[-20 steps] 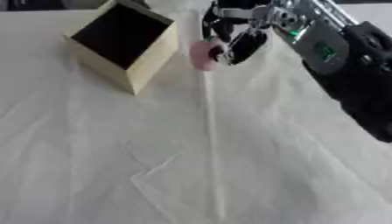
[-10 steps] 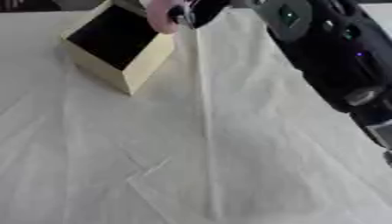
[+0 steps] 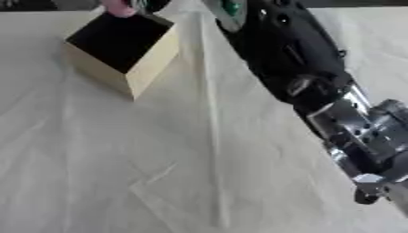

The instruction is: Pick up objects on the table and place them in the box.

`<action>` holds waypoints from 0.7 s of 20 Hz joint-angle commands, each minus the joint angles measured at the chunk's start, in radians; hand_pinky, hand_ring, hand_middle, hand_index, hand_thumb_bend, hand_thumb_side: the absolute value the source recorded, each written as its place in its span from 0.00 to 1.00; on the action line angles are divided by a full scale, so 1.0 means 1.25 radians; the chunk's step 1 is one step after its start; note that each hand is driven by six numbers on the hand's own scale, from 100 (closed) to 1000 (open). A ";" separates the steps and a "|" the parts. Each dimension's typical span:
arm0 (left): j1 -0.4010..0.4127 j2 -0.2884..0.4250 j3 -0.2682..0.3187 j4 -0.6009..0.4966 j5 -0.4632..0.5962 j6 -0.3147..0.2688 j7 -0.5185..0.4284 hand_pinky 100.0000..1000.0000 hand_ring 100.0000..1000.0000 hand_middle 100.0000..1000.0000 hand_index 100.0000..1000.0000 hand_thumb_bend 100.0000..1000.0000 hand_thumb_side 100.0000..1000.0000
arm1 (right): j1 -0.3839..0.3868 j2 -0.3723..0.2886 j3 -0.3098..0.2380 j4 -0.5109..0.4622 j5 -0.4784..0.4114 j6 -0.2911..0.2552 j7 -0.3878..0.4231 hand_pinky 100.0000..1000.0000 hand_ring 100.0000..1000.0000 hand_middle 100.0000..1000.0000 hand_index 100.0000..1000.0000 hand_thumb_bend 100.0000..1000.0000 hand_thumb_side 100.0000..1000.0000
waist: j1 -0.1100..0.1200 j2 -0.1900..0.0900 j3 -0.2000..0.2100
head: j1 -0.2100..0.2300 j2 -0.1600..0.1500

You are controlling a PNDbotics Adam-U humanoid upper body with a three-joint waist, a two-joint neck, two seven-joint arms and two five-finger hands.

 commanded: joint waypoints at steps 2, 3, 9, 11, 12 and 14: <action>-0.011 0.006 -0.002 -0.016 0.004 -0.001 -0.007 0.68 0.66 0.74 0.84 0.00 0.76 | -0.021 0.050 -0.053 0.086 0.098 -0.004 -0.057 0.57 0.44 0.20 0.54 0.00 0.00 | 0.002 -0.012 0.011 | -0.019 -0.015; -0.011 0.005 -0.002 -0.016 0.005 -0.001 -0.007 0.68 0.66 0.74 0.84 0.00 0.76 | -0.018 0.060 -0.063 0.105 0.119 -0.004 -0.071 0.57 0.44 0.20 0.54 0.00 0.00 | 0.001 -0.010 0.014 | -0.023 -0.016; -0.012 0.001 -0.002 -0.016 0.008 -0.001 -0.011 0.68 0.66 0.74 0.84 0.00 0.76 | -0.002 0.095 -0.111 0.174 0.201 -0.004 -0.135 0.57 0.44 0.20 0.54 0.00 0.00 | 0.001 -0.002 0.022 | -0.032 -0.022; -0.012 0.000 -0.002 -0.016 0.008 -0.001 -0.012 0.68 0.66 0.74 0.84 0.00 0.76 | 0.003 0.098 -0.114 0.184 0.213 -0.010 -0.140 0.57 0.44 0.21 0.54 0.00 0.00 | 0.001 0.000 0.023 | -0.035 -0.023; -0.011 -0.001 -0.002 -0.016 0.008 -0.001 -0.012 0.68 0.66 0.74 0.84 0.00 0.76 | 0.005 0.099 -0.115 0.189 0.218 -0.014 -0.140 0.57 0.44 0.21 0.54 0.00 0.00 | 0.001 0.000 0.023 | -0.037 -0.024; -0.011 -0.002 -0.002 -0.016 0.008 -0.001 -0.013 0.68 0.66 0.74 0.84 0.00 0.76 | 0.009 0.103 -0.115 0.196 0.224 -0.021 -0.140 0.57 0.45 0.21 0.54 0.00 0.00 | 0.002 0.000 0.022 | -0.042 -0.024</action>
